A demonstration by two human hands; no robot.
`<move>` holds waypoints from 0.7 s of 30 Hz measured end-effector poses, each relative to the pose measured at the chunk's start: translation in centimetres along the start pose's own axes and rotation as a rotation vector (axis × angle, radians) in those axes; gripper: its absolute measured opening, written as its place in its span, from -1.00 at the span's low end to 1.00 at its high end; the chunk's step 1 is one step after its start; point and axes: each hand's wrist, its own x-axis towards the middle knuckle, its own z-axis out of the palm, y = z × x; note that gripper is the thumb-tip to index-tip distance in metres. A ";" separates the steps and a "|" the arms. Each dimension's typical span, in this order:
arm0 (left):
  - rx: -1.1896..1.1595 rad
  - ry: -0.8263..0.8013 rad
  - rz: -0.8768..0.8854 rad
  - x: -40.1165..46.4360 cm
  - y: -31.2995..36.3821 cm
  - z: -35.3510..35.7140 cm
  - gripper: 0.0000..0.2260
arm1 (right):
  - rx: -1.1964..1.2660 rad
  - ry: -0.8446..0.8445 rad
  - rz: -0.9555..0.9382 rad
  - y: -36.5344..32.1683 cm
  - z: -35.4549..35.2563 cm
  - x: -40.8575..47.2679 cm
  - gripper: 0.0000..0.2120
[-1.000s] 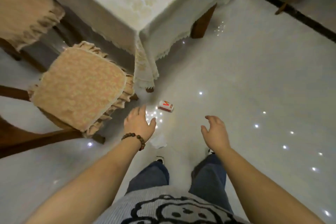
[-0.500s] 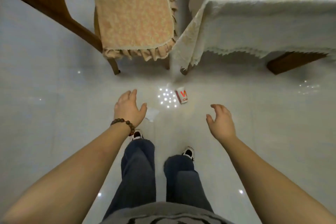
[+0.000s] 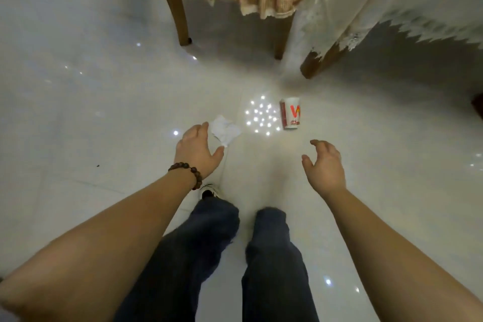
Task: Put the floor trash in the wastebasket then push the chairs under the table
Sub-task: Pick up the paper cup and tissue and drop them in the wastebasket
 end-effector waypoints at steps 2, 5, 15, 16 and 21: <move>-0.010 0.006 -0.028 3.5 -1.8 4.5 -0.28 | -0.011 0.015 -0.007 1.6 3.7 3.6 -0.54; -0.013 -0.022 -0.115 8.7 -4.4 11.7 -0.17 | -0.030 0.031 -0.045 4.1 9.2 9.3 -0.52; -0.159 0.113 -0.268 22.3 -8.1 28.4 0.05 | -0.007 0.213 -0.036 10.1 20.5 23.8 -0.29; -0.166 0.107 -0.262 23.3 -8.4 29.2 0.07 | -0.013 0.226 -0.029 10.4 20.9 24.7 -0.24; -0.026 0.125 -0.214 25.1 -8.7 31.8 -0.22 | -0.035 0.204 0.006 11.1 21.8 28.1 0.01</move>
